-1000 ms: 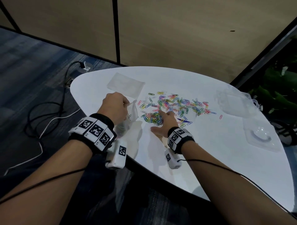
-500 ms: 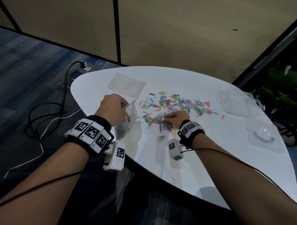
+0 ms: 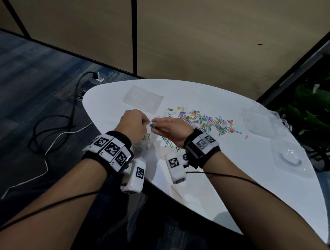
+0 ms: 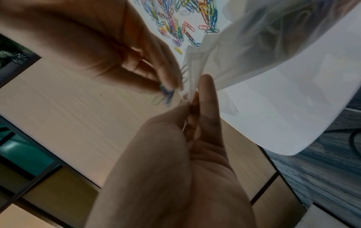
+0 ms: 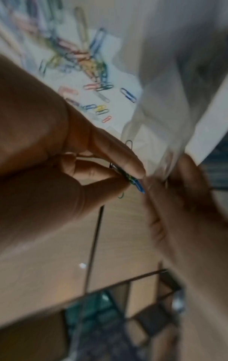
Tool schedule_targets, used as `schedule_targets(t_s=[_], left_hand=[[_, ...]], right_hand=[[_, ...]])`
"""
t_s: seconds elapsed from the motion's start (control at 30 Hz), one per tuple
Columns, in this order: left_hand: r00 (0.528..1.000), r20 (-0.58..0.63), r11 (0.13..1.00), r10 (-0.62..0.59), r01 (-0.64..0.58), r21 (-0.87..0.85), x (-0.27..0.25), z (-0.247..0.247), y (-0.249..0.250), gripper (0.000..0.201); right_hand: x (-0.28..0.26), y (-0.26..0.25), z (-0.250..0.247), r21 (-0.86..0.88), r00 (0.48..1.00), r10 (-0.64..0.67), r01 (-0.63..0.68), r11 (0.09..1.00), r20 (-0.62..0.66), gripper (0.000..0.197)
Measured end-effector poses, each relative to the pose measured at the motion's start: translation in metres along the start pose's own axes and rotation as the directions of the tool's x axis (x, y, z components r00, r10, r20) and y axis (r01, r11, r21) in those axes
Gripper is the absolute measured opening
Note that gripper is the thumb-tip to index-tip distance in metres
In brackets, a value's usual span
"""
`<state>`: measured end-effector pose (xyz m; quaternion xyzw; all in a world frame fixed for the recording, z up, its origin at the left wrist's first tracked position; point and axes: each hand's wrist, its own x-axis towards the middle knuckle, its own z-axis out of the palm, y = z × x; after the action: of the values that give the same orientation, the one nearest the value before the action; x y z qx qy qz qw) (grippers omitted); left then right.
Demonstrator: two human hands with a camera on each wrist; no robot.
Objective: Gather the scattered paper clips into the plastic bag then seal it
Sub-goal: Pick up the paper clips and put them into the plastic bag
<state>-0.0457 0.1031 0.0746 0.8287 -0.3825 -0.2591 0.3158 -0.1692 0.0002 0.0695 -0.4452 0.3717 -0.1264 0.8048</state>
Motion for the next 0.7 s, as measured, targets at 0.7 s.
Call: schedule_targets(t_s=[0.7], left_hand=[[0.98,-0.167,0.993,-0.106,0.096,-0.069,0.019,-0.023,-0.03,0.02]], right_hand=[[0.109,0.047,-0.03,-0.959,0.98,0.055,0.198,-0.2,0.191,0.051]])
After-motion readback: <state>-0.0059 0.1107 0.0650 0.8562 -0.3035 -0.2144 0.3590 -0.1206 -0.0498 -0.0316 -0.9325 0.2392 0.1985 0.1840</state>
